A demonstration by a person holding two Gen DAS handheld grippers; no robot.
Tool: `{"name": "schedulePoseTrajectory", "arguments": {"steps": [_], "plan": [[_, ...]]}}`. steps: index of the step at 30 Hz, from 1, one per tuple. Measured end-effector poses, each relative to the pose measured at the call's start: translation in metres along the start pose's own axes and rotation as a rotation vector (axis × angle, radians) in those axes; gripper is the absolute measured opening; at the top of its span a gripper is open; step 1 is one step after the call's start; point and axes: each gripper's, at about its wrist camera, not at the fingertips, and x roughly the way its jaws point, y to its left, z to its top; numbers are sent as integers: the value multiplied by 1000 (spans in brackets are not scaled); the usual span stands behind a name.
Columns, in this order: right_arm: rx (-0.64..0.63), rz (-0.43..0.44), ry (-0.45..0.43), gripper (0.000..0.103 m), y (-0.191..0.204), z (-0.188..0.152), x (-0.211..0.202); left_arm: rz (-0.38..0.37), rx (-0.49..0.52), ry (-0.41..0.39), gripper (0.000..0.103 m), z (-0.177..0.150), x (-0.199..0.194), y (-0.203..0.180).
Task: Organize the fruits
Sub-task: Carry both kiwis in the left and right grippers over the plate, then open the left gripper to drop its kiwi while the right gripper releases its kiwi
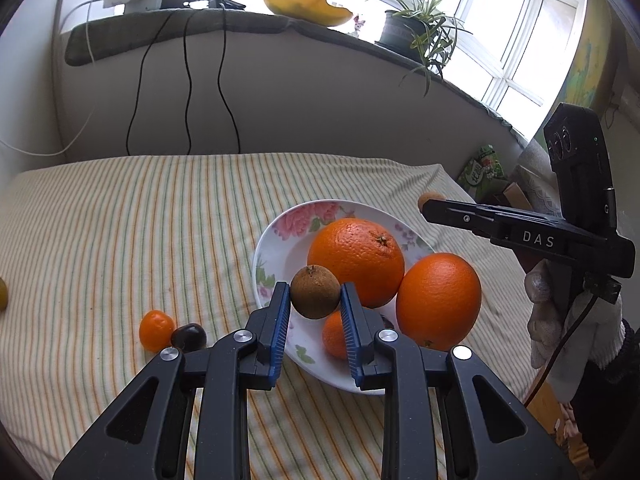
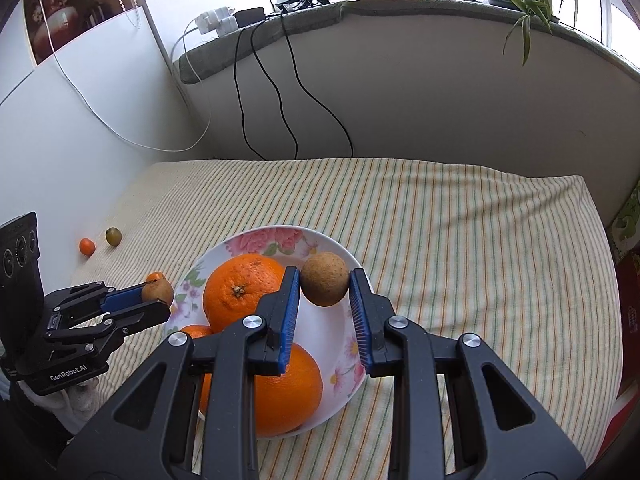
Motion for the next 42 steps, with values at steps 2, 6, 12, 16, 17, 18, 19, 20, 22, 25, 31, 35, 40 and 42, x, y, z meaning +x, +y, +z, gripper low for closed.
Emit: {"name": "schedulePoseTrajectory", "arguments": {"steps": [2, 6, 12, 16, 17, 18, 19, 20, 22, 25, 31, 35, 40, 42], "plan": [[-1, 6, 1, 27, 0, 0, 0, -1, -1, -1, 24, 0, 0, 0], [-2, 6, -4, 38, 1, 1, -1, 4, 4, -2, 36, 0, 0, 0], [-14, -8, -29, 75, 5, 2, -7, 15, 12, -7, 56, 0, -2, -2], [-28, -11, -42, 83, 9, 2, -10, 27, 25, -11, 64, -1, -3, -5], [-34, -14, -43, 84, 10, 2, -11, 30, 27, -11, 66, -1, -3, -5], [-38, -19, -45, 84, 11, 2, -11, 34, 29, -11, 66, -1, -3, -6], [-41, -22, -46, 84, 12, 3, -12, 39, 31, -12, 67, -1, -3, -6], [-43, -22, -47, 84, 13, 3, -12, 43, 34, -13, 67, -1, -3, -6], [-45, -20, -49, 84, 15, 3, -13, 51, 34, -16, 67, -2, -4, -5], [-48, -18, -54, 84, 17, 4, -15, 56, 28, -24, 67, -2, -8, -2], [-60, -8, -68, 84, 27, 5, -20, 77, 9, -45, 67, -4, -21, 9], [-75, 9, -77, 84, 37, 6, -22, 97, 5, -59, 67, -10, -32, 16], [-103, 31, -87, 84, 53, 7, -24, 121, -19, -62, 67, -20, -45, 31], [-115, 45, -89, 84, 59, 6, -25, 132, -25, -62, 67, -24, -50, 36]]}}
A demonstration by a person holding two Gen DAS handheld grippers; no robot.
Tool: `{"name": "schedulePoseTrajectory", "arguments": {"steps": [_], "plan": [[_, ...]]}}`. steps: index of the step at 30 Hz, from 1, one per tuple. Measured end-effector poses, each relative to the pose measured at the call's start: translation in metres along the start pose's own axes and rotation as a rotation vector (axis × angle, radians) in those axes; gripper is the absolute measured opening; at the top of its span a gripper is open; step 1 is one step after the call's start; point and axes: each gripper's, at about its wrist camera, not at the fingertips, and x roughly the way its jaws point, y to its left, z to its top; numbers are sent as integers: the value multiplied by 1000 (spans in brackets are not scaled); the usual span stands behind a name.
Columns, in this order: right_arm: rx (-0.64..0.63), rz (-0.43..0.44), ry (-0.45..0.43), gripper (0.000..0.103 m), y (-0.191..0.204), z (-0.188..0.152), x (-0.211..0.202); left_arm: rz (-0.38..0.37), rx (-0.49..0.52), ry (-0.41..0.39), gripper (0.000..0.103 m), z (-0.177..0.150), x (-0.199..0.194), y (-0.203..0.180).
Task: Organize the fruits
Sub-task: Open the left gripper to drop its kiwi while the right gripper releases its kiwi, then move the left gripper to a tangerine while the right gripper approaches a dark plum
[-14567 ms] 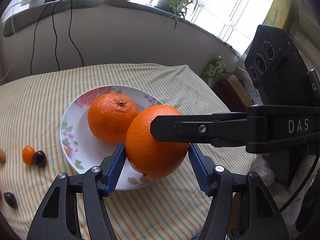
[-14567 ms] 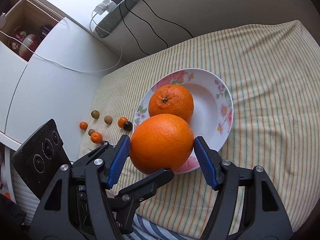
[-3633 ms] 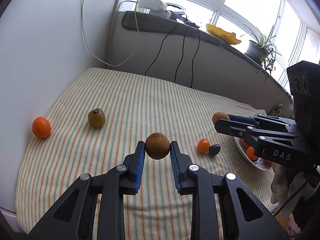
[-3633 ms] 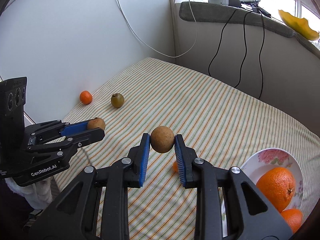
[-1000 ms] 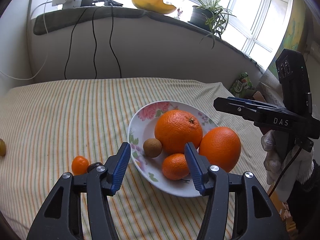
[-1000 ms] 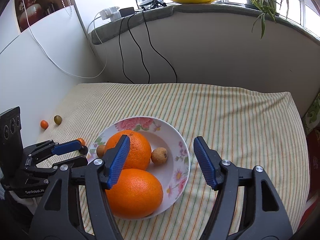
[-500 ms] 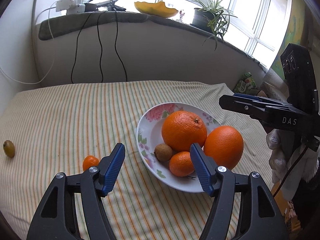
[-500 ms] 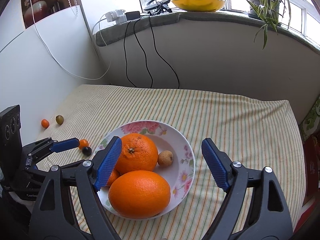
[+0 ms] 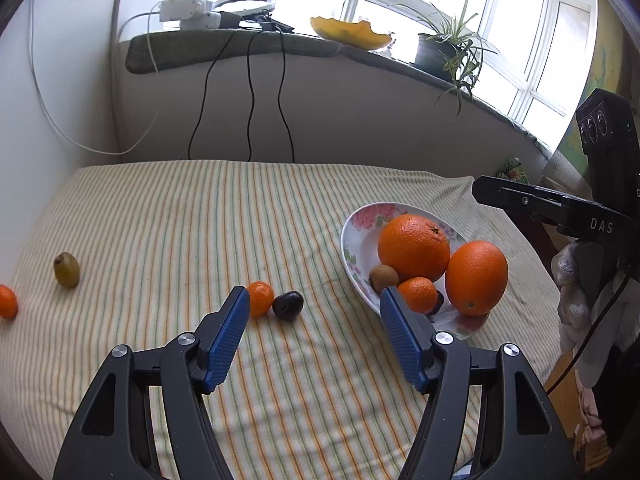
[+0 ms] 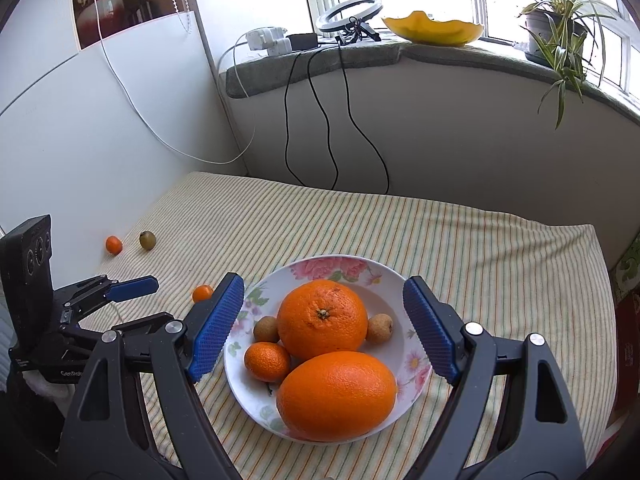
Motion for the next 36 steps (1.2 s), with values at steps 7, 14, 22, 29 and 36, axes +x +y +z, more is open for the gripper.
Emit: {"name": "schedulePoseTrajectory", "arguments": {"steps": [7, 14, 22, 29, 36], "plan": [[-66, 49, 5, 84, 27, -1, 6, 22, -37, 7, 66, -9, -9, 22], [-209, 100, 36, 82, 61, -7, 14, 5, -61, 29, 47, -11, -5, 41], [-370, 171, 140, 48, 99, -19, 42, -35, -59, 79, 37, -9, 15, 46], [-475, 201, 228, 38, 122, -25, 73, -55, -66, 114, 34, -4, 34, 54], [-565, 202, 291, 36, 135, -29, 96, -75, -68, 139, 34, 1, 46, 59]]}}
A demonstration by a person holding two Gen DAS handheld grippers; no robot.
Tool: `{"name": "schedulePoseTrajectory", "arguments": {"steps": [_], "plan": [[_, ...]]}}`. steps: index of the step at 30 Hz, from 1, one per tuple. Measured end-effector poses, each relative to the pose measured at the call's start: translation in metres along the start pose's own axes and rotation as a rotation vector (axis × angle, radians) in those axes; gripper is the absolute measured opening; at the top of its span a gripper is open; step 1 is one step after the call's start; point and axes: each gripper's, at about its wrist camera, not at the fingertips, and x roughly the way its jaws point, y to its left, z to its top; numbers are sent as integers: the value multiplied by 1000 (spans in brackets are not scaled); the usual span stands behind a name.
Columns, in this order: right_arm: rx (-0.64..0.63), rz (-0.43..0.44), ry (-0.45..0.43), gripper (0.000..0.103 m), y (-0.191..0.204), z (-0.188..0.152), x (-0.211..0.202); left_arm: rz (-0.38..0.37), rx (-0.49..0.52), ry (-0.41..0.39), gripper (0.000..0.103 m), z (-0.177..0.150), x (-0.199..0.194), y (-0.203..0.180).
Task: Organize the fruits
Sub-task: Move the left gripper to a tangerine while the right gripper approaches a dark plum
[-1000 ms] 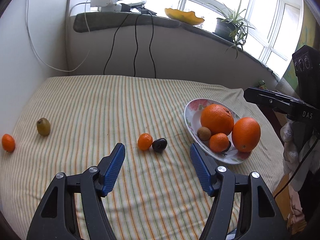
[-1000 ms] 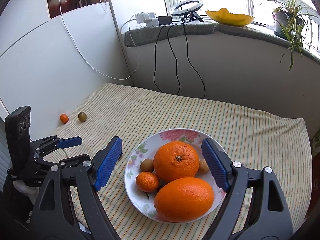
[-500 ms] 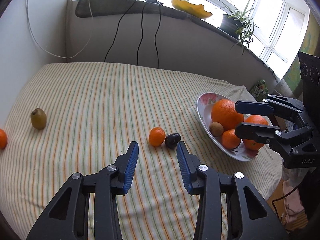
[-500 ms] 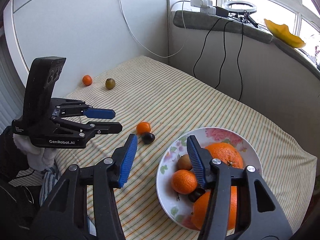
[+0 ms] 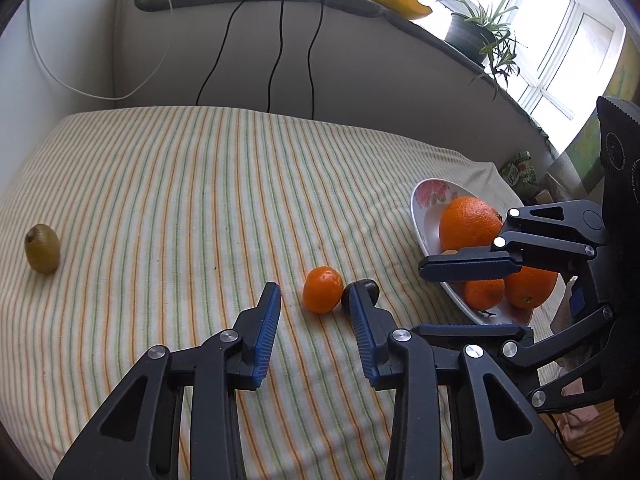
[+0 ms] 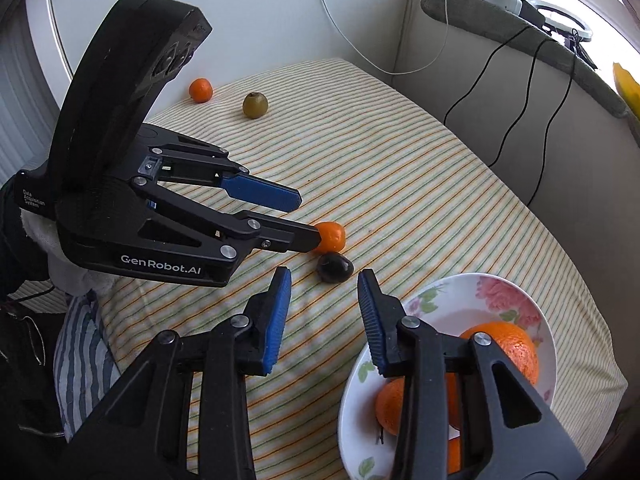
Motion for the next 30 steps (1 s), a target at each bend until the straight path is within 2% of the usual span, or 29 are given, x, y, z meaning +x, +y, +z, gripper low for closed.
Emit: {"name": "schedulePoseTrajectory", "arguments": {"steps": [13, 21, 24, 26, 30], "plan": [[-65, -18, 63, 36, 2, 8, 26, -30, 2, 36, 34, 3, 12, 4], [-67, -33, 88, 36, 4, 9, 33, -45, 12, 33, 19, 5, 13, 0], [-52, -44, 91, 36, 3, 10, 34, -49, -1, 32, 19, 5, 14, 3], [-48, -47, 99, 30, 2, 11, 37, -49, -2, 30, 19, 5, 13, 3], [-43, -72, 106, 29, 3, 12, 41, -45, 6, 26, 19, 4, 13, 2]]}}
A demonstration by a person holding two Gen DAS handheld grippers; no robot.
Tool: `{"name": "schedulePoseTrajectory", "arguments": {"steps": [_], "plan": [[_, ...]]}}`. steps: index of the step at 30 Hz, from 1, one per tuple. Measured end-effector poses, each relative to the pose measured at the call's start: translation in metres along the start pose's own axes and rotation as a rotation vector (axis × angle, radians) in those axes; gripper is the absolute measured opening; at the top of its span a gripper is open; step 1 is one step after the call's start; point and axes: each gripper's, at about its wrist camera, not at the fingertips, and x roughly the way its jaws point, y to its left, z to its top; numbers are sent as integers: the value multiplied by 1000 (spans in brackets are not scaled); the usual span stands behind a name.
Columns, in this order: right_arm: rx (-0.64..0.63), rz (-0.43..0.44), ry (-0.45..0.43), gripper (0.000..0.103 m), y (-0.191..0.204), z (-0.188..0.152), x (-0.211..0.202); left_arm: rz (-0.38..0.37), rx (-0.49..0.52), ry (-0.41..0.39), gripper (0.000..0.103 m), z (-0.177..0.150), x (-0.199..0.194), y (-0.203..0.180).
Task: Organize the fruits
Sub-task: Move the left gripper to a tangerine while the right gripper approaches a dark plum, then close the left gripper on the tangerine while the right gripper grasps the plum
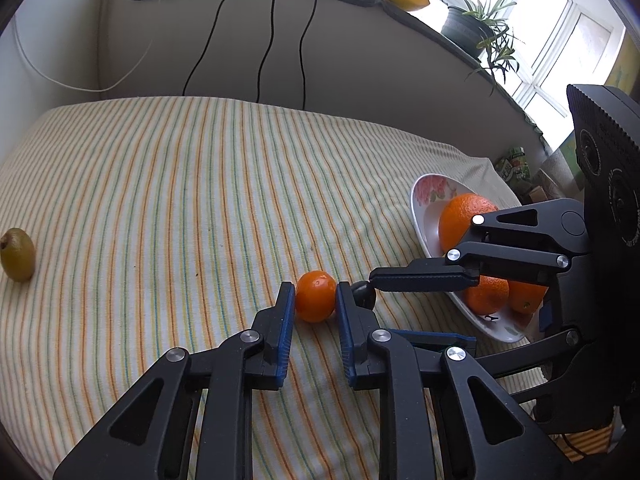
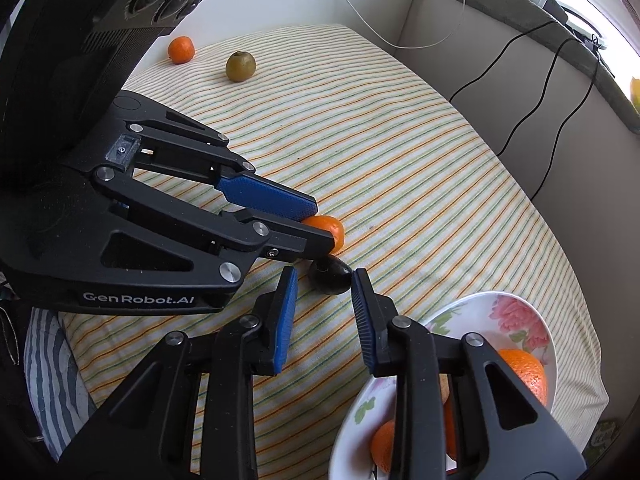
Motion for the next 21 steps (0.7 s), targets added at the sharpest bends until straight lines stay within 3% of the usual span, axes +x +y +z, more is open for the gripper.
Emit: {"name": "schedulePoseTrajectory", "arguments": {"steps": [13, 21], "plan": [[26, -39, 15, 24, -8, 1, 7, -24, -31, 5, 24, 2, 4, 5], [42, -36, -8, 23, -6, -5, 0, -17, -38, -15, 19, 0, -2, 8]]}}
